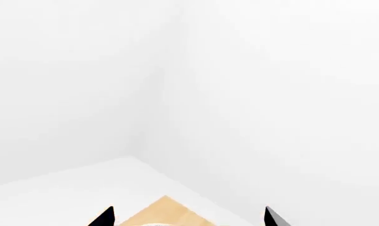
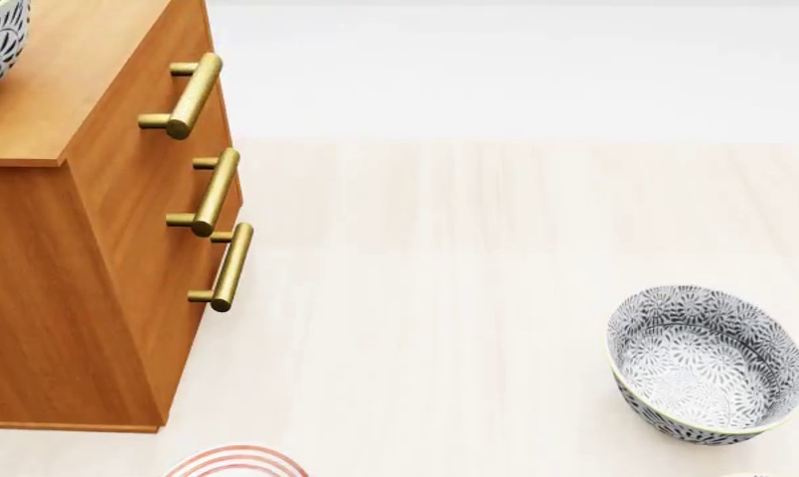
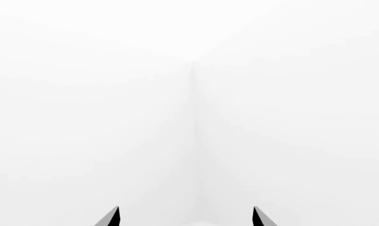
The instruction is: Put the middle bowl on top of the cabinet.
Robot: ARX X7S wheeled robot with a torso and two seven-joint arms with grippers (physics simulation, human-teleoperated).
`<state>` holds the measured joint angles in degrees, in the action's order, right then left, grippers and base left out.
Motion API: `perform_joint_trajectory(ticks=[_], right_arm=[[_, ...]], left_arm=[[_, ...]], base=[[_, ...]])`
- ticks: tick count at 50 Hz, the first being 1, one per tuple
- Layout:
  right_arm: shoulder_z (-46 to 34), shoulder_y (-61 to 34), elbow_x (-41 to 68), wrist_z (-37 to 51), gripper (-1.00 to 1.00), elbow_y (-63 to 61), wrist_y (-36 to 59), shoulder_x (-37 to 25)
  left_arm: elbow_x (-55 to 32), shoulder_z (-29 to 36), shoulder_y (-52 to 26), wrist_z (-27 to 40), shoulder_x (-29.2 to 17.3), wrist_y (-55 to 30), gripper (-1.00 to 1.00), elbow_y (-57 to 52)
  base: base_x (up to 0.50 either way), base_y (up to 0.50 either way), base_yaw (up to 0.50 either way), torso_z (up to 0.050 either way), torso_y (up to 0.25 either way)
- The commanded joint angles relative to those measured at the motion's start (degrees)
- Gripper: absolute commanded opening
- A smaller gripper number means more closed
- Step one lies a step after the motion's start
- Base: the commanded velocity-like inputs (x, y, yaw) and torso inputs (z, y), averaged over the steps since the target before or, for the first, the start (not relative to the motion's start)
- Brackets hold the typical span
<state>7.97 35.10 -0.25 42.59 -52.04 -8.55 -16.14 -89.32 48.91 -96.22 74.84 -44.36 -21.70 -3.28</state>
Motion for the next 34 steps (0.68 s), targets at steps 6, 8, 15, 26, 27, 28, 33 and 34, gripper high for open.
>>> perform_joint_trajectory(ticks=[6,8,15,26,27,28,33,34], right_arm=[[0.00,0.38,-0.23,0.21,1.00,-0.10,-0.54,-0.15],[0.06,0.45,-0.16,0.26,1.00,-0.04,-0.70,-0.17],[-0.43,0.13,-0.53,0.12,1.00,0.07,-0.48,-0.34],[0.24,0.92,0.03,0.30,1.00,0.36,-1.45,-0.69],[0.23,0.92,0.05,0.29,1.00,0.42,-1.48,-0.73],[0.23,0.90,0.06,0.30,1.00,0.46,-1.47,-0.75],[0.34,1.11,0.11,0.36,1.00,0.51,-1.69,-0.86],[0.35,1.13,0.13,0.37,1.00,0.53,-1.74,-0.88]], left_arm=[[9.15,3.41,1.74,-9.12,-1.27,0.73,1.00,-10.07],[9.56,3.45,2.28,-9.53,-1.49,1.19,1.00,-10.80],[13.01,2.86,5.01,-13.31,-2.47,5.76,1.00,-15.72],[19.89,4.40,9.73,-12.92,-4.78,8.84,1.00,-22.61],[19.92,4.29,10.36,-12.59,-5.27,9.34,1.00,-23.73],[20.28,4.32,10.63,-12.40,-5.50,9.52,1.00,-24.32],[21.80,4.52,12.61,-10.44,-7.20,10.48,1.00,-29.48],[21.89,4.53,13.00,-9.95,-7.49,10.64,1.00,-30.35]], base=[[0.00,0.00,0.00,0.000,0.000],[0.00,0.00,0.00,0.000,0.000],[0.00,0.00,0.00,0.000,0.000],[0.00,0.00,0.00,0.000,0.000],[0.00,0.00,0.00,0.000,0.000],[0.00,0.00,0.00,0.000,0.000],[0.00,0.00,0.00,0.000,0.000],[0.00,0.00,0.00,0.000,0.000]])
